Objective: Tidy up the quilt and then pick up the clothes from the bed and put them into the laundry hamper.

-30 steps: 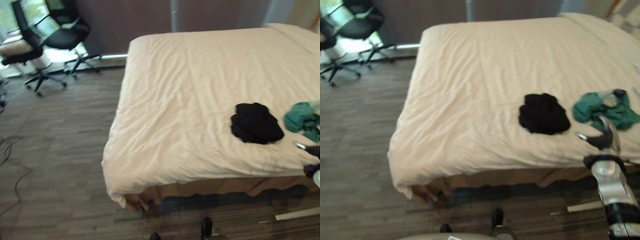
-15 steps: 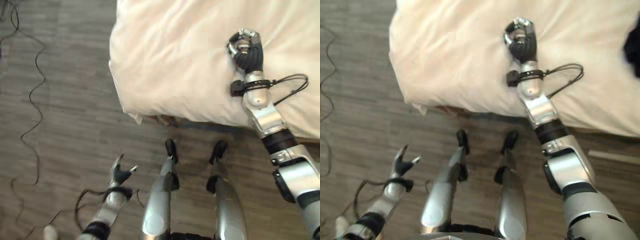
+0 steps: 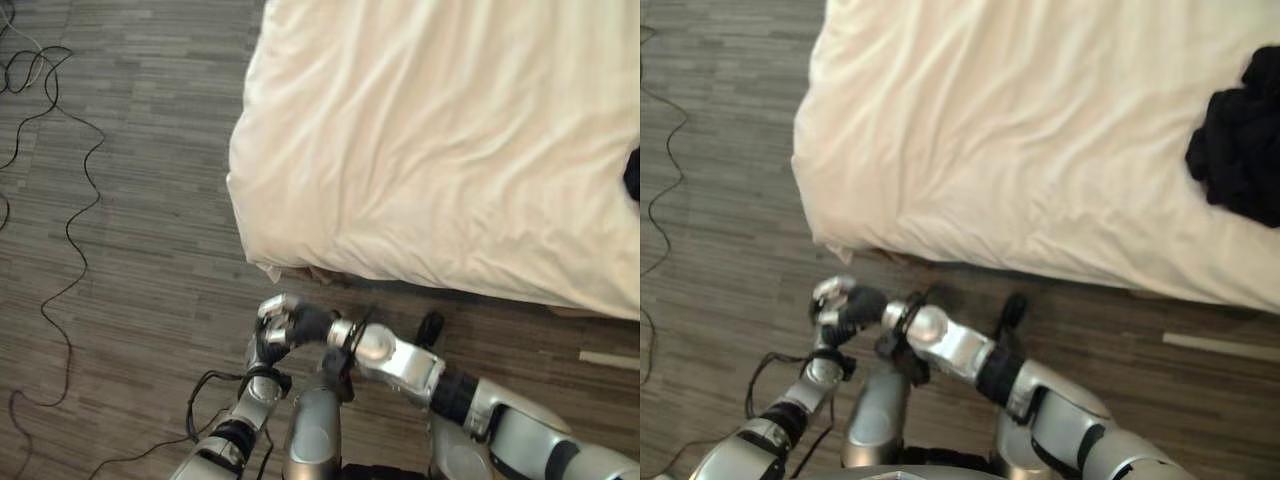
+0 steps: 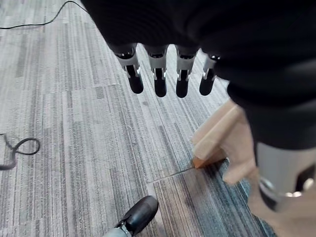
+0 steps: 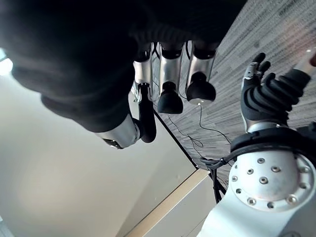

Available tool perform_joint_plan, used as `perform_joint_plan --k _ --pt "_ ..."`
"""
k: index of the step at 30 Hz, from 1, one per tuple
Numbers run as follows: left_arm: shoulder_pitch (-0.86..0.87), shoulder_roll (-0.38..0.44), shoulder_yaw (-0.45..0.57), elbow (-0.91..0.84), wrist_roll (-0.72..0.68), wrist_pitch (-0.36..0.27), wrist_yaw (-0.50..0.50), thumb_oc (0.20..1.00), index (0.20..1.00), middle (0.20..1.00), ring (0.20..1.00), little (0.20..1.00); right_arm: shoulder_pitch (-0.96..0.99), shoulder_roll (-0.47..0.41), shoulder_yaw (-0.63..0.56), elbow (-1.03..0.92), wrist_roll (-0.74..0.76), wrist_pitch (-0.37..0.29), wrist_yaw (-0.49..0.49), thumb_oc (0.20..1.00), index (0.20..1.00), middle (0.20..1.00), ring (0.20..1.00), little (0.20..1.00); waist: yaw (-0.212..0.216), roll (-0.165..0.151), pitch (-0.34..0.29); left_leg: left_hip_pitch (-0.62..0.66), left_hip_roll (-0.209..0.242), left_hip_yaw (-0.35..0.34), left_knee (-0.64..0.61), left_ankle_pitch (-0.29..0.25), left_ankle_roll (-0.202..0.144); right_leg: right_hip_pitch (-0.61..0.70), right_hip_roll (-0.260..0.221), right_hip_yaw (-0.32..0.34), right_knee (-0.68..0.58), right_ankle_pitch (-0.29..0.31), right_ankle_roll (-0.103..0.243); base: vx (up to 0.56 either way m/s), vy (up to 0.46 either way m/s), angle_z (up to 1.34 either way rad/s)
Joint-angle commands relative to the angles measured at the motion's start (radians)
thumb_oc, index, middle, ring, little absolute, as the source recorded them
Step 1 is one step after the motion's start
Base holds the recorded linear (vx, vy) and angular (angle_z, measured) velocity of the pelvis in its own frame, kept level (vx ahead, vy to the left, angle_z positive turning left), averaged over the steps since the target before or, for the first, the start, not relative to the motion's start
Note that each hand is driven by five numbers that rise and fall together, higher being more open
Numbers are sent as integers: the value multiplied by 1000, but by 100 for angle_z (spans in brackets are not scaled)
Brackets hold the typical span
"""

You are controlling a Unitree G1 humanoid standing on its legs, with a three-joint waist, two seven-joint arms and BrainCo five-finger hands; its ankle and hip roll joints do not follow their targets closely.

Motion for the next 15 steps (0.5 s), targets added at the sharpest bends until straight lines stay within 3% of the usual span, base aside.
perform_joint_plan --k 1,5,8,14,15 --pt "61 45 -49 73 32 25 -4 1000 1000 1000 1000 1000 -28 70 -178 -20 43 -104 -52 200 200 200 200 200 -1 -75 -137 31 -5 -15 8 -55 -20 66 -124 25 46 -68 161 55 20 1" --pt "68 46 -40 68 32 21 1 1000 1000 1000 1000 1000 -51 -1 -299 -53 40 -143 -117 200 200 200 200 200 -24 -72 -142 53 -8 -2 -9 -53 -16 62 -118 48 40 -65 164 -3 28 -13" --pt "39 54 -57 48 26 8 10 1000 1000 1000 1000 1000 -115 -85 -395 -68 -8 -180 -191 200 200 200 200 200 -46 -50 -97 13 -4 9 31 -57 -16 2 -121 83 71 -65 162 -109 14 -29" --pt "19 68 -106 -57 37 -6 2 1000 1000 1000 1000 1000 -159 -159 -471 124 -145 -136 -308 200 200 200 200 200 -77 -9 -9 -122 28 33 150 -70 -26 -120 -125 109 132 -70 153 -84 -17 -18" --pt "18 67 -107 -77 31 -7 -1 1000 1000 1000 1000 1000 -141 -162 -494 164 -151 -129 -323 200 200 200 200 200 -86 -5 2 -129 38 34 169 -94 -37 -131 -120 119 149 -93 160 9 -3 -27"
